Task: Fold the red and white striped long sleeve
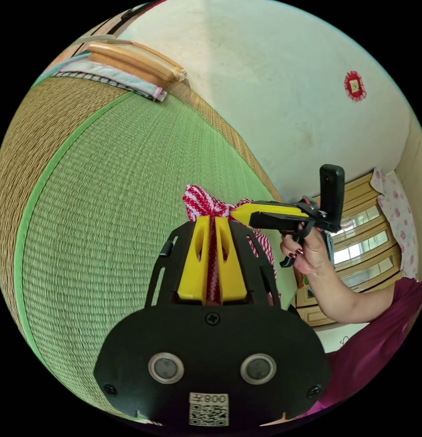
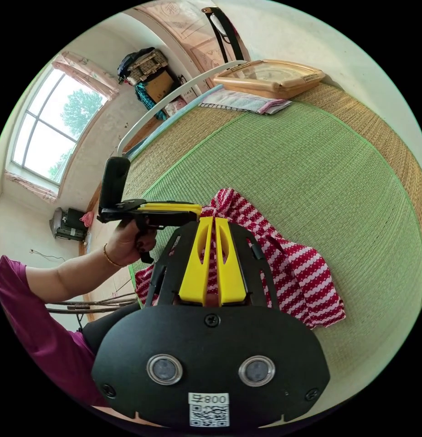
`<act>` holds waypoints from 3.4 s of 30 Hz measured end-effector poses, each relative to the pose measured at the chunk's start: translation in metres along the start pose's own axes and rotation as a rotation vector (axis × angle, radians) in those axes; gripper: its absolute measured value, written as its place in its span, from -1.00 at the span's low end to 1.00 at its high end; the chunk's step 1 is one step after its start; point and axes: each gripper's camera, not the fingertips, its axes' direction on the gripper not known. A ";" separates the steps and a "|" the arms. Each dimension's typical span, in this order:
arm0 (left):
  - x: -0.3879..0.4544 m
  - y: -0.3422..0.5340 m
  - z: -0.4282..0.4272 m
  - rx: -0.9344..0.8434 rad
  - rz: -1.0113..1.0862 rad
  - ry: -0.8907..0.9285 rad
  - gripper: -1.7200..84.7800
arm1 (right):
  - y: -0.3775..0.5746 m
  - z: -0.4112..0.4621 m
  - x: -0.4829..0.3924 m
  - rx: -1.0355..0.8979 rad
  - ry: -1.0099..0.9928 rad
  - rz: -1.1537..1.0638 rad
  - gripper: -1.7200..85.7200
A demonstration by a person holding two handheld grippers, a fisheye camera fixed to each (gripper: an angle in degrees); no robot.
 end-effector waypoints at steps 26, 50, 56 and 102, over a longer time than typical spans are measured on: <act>0.007 -0.011 0.000 0.034 -0.074 -0.061 -0.95 | 0.075 -0.007 0.015 0.130 0.047 0.050 -0.94; 0.123 0.016 0.027 -0.175 0.138 -0.196 -0.94 | 0.106 0.102 0.061 0.005 0.109 0.161 -0.96; 0.149 0.023 0.011 -0.126 0.136 -0.170 -0.95 | 0.145 0.064 0.053 0.100 0.015 0.105 -0.96; 0.362 0.177 -0.011 -0.233 0.028 -0.229 -0.94 | 0.429 0.221 -0.017 -0.047 -0.154 0.276 -0.96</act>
